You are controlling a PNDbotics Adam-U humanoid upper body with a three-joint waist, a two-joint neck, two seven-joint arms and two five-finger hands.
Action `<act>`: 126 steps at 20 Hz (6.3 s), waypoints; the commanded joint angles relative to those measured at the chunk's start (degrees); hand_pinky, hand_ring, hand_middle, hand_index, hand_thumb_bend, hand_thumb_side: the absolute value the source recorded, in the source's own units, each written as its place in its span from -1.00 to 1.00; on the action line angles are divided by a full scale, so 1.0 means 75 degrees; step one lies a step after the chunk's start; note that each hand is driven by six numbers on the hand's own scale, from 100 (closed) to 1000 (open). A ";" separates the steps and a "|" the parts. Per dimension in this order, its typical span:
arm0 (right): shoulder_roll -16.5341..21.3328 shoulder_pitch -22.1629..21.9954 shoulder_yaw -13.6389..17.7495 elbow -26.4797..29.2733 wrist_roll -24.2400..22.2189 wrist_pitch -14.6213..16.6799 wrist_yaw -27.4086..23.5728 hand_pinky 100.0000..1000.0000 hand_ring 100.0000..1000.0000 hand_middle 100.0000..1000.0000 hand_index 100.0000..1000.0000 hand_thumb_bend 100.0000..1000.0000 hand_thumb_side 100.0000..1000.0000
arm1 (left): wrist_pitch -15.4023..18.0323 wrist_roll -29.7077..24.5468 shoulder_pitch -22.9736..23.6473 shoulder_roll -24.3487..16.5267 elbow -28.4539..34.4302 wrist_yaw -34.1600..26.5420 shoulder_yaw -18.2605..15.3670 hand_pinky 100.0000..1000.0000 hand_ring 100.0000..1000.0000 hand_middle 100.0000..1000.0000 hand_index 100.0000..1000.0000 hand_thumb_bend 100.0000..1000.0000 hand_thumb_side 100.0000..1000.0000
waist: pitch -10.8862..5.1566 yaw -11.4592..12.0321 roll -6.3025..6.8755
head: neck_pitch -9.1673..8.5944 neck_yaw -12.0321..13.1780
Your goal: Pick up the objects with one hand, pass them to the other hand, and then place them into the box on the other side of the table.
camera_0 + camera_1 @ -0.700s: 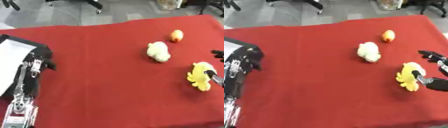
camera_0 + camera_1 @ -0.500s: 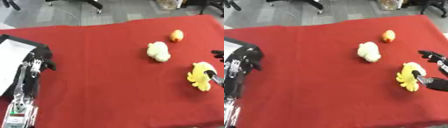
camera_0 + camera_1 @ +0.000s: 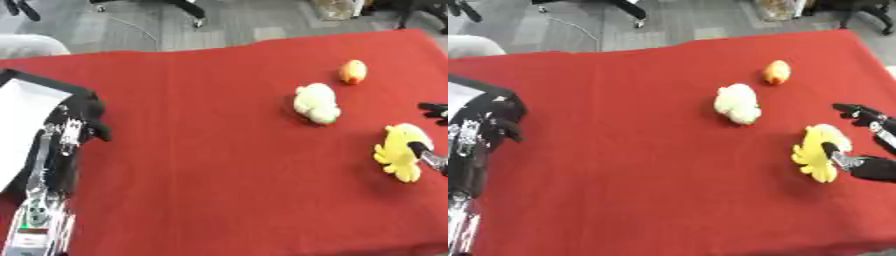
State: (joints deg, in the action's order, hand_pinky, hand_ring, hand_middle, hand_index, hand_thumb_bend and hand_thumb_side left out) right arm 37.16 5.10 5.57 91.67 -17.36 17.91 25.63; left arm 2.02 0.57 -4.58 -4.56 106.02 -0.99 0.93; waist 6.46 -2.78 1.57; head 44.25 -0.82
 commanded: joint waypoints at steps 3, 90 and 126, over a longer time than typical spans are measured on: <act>0.0385 0.0202 -0.0092 -0.0466 -0.0304 0.0021 0.0104 0.73 0.82 0.87 1.00 -0.77 0.04 | 0.0012 -0.0036 -0.0072 -0.0113 0.0083 -0.0023 0.0028 -0.23 -0.21 0.22 0.63 -0.41 0.37 | -0.0216 0.0007 -0.0005 | -0.0018 -0.0052; -0.1158 0.3269 -0.2269 0.0823 -0.0222 -0.4631 -0.5448 0.32 0.14 -0.37 -0.58 -1.00 -1.00 | 0.1964 -0.2240 -0.3981 -0.0195 -0.2247 0.1155 0.2556 -0.21 -0.23 0.27 0.67 -0.12 0.35 | -0.0315 0.0536 -0.0206 | -0.0018 0.0334; -0.0900 0.2771 -0.2397 0.2049 -0.0883 -0.6019 -0.7826 0.32 0.11 -0.38 -0.55 -1.00 -1.00 | 0.3239 -0.1437 -0.4438 0.0707 -0.2982 0.2797 0.3012 -0.14 -0.16 0.30 0.69 -0.09 0.27 | -0.0256 0.0662 -0.0321 | -0.0018 0.0111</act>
State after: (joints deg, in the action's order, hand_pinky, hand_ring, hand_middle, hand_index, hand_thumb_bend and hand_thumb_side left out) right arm 29.98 25.17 -12.83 106.58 -23.92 -26.99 -32.56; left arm 26.05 -10.51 -36.54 0.11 82.74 20.20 23.03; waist 5.18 2.22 0.05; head 44.25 0.16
